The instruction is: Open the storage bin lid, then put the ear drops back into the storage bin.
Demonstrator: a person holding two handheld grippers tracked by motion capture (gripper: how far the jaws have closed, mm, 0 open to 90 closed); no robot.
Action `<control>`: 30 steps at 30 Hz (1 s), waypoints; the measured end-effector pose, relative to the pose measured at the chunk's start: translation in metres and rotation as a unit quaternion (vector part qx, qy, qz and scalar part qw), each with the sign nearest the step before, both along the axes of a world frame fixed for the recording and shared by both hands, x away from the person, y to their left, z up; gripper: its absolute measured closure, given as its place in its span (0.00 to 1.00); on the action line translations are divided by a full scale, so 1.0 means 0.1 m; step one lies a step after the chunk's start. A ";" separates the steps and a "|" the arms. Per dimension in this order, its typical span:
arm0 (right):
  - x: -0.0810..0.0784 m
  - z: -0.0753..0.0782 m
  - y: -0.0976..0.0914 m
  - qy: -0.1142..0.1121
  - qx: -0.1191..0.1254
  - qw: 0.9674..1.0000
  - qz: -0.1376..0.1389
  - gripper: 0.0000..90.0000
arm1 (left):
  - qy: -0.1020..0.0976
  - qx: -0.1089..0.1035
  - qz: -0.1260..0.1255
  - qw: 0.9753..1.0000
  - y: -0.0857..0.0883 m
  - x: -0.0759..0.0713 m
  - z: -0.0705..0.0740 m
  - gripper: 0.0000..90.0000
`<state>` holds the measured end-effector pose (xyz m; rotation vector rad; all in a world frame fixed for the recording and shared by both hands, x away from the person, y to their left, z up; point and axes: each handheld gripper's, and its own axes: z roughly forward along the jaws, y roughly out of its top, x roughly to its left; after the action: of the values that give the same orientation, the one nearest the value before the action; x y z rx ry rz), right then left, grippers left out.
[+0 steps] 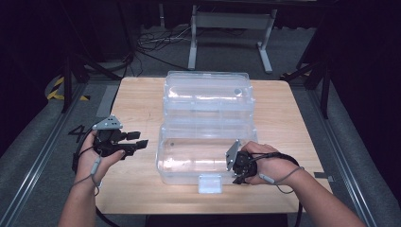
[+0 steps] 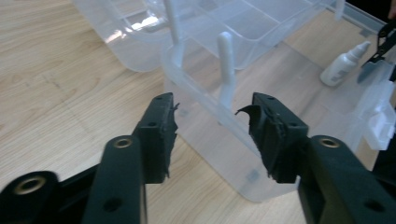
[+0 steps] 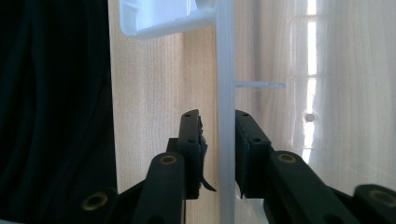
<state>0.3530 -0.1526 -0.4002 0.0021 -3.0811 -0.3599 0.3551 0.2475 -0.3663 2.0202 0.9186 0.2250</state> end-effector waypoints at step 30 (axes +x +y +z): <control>-0.04 -0.03 -0.06 -0.021 0.025 0.999 -0.014 0.93 | -0.030 0.010 -0.043 0.999 -0.30 0.29 0.48 0.55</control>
<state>0.3493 -0.1589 -0.4032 -0.0320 -3.1147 -0.4426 0.3840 0.2175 -0.3185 2.0554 0.7936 0.2463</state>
